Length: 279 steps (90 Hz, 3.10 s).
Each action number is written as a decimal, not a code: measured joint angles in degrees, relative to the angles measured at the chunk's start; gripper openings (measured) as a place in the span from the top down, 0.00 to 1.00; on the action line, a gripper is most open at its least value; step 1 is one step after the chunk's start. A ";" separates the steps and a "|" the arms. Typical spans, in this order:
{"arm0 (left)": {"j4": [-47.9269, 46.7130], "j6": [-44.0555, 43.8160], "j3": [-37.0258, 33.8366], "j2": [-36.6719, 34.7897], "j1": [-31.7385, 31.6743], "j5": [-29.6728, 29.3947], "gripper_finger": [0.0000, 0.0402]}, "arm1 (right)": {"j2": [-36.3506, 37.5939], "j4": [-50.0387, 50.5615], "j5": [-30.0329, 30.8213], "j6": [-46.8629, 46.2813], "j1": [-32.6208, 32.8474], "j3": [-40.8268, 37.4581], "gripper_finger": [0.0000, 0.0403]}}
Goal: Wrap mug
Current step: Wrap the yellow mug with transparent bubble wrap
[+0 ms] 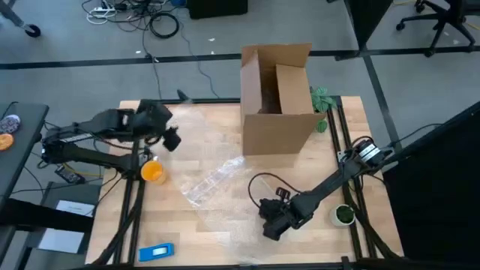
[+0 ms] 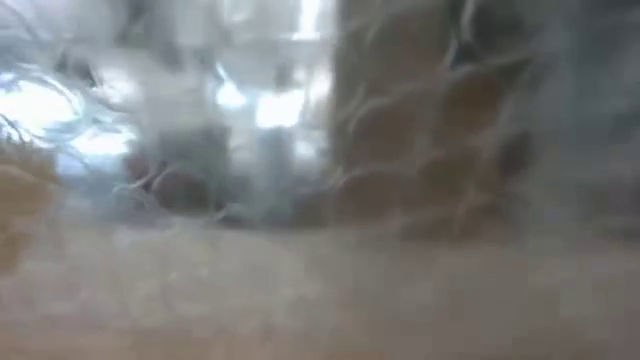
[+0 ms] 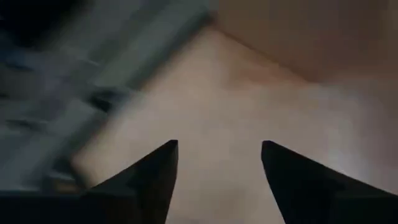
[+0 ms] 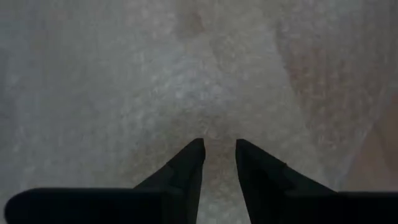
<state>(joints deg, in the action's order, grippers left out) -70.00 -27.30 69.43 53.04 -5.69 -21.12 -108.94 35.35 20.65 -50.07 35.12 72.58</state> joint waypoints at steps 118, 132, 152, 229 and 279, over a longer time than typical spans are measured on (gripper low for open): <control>-10.89 -30.16 -17.80 13.00 50.05 16.80 0.45 | -0.18 -1.13 12.74 22.85 -11.96 0.04 0.37; -7.40 -34.37 -16.86 14.61 50.99 25.31 0.45 | -0.18 -0.93 12.17 20.78 -11.53 0.07 0.29; -6.09 -37.56 -16.49 14.51 54.57 19.25 0.45 | -0.18 -0.95 12.24 20.72 -11.24 0.07 0.24; -14.23 -28.35 -21.01 14.07 48.69 14.44 0.26 | -0.64 -2.52 12.74 25.81 -13.36 0.04 0.23; -9.83 -18.06 -22.76 15.14 38.29 14.57 0.28 | -0.64 -7.95 11.47 36.26 -16.78 -0.04 0.23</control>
<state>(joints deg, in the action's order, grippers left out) -79.83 -45.36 46.68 68.18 32.60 -6.55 -109.58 27.40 32.12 -13.80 18.34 72.53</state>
